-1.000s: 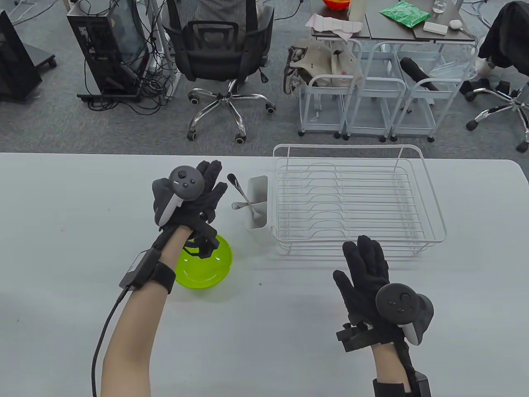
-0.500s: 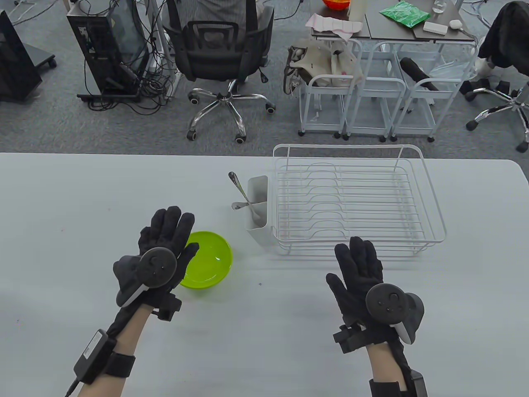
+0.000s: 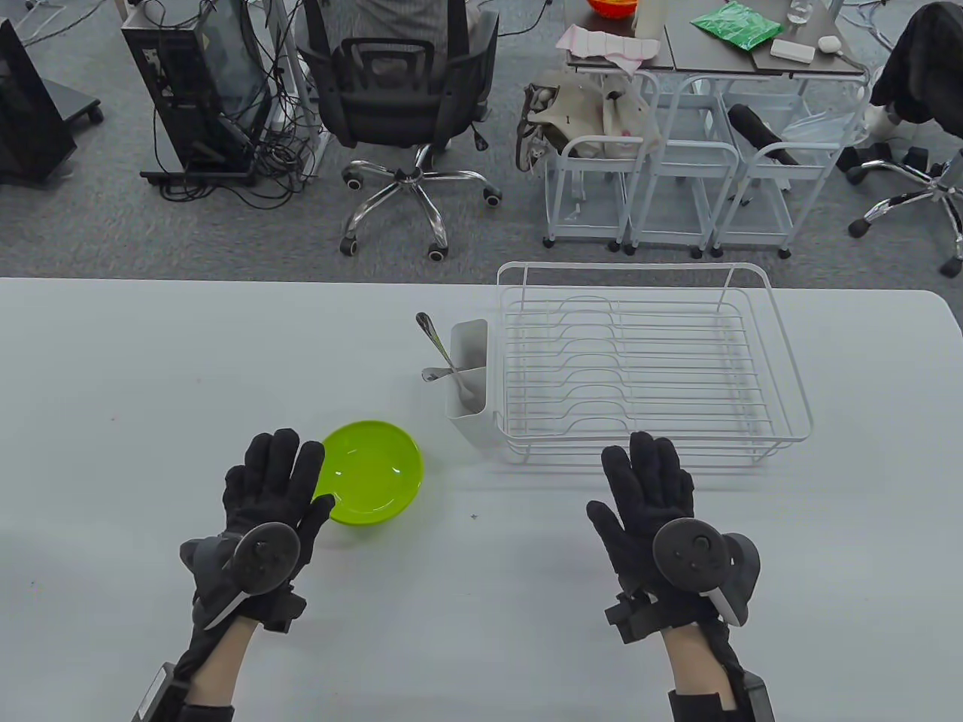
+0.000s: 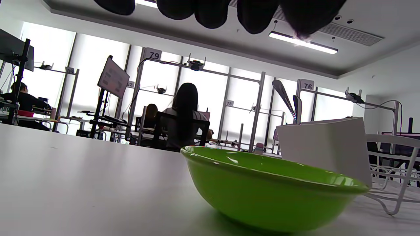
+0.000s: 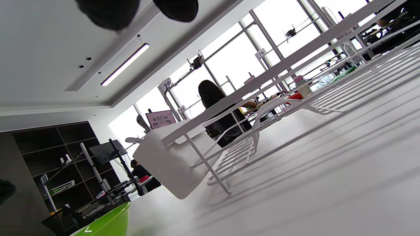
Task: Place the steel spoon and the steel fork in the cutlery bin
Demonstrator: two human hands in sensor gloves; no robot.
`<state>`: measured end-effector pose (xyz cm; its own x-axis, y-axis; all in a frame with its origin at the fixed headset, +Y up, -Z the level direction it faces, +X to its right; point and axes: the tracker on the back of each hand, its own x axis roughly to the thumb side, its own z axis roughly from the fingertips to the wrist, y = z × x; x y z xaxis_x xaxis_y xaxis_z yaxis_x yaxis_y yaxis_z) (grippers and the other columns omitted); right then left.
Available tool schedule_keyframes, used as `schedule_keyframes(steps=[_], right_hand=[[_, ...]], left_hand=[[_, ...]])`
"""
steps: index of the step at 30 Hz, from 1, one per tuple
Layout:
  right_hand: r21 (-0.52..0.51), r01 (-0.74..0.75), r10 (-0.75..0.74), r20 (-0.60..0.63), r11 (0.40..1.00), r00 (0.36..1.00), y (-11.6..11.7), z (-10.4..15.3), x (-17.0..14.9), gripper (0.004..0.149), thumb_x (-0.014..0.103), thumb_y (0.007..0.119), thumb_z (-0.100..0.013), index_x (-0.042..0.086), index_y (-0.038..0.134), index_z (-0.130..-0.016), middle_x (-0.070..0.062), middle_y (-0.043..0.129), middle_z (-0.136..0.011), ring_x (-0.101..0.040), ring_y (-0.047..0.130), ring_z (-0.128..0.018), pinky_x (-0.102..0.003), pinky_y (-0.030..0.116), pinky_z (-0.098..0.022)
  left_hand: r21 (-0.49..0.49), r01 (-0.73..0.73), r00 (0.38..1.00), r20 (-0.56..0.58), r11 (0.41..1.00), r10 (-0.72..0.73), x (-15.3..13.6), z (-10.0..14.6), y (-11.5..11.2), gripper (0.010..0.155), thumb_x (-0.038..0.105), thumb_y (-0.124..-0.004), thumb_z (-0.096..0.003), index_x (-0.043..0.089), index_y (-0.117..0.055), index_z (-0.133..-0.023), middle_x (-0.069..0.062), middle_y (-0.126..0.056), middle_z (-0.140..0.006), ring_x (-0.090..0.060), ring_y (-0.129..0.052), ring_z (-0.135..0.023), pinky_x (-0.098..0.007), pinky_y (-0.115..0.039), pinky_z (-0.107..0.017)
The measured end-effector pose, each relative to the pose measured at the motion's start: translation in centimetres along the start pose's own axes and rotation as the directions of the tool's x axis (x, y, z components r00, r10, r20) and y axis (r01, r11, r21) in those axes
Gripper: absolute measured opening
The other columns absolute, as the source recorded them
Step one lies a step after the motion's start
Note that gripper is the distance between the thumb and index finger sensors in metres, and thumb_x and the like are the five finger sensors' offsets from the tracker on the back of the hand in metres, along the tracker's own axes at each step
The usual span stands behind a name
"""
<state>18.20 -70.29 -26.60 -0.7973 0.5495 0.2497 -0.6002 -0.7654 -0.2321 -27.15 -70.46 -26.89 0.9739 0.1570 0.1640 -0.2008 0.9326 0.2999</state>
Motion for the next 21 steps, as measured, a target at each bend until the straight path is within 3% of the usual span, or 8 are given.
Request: schedule_keyframes(steps=[21], right_hand=[[0.027, -0.017, 0.017, 0.015, 0.999, 1.0, 0.56, -0.01, 0.43, 0.069, 0.049, 0.066, -0.051, 0.022, 0.049, -0.112, -0.008, 0.027, -0.118, -0.036, 0.016, -0.11, -0.062, 0.023, -0.072]], left_hand=[[-0.012, -0.01, 1.0, -0.009, 1.0, 0.01, -0.62, -0.37, -0.25, 0.064, 0.055, -0.057, -0.0546, 0.037, -0.047, -0.116, -0.005, -0.043, -0.13, -0.036, -0.042, -0.119, -0.064, -0.047, -0.08]])
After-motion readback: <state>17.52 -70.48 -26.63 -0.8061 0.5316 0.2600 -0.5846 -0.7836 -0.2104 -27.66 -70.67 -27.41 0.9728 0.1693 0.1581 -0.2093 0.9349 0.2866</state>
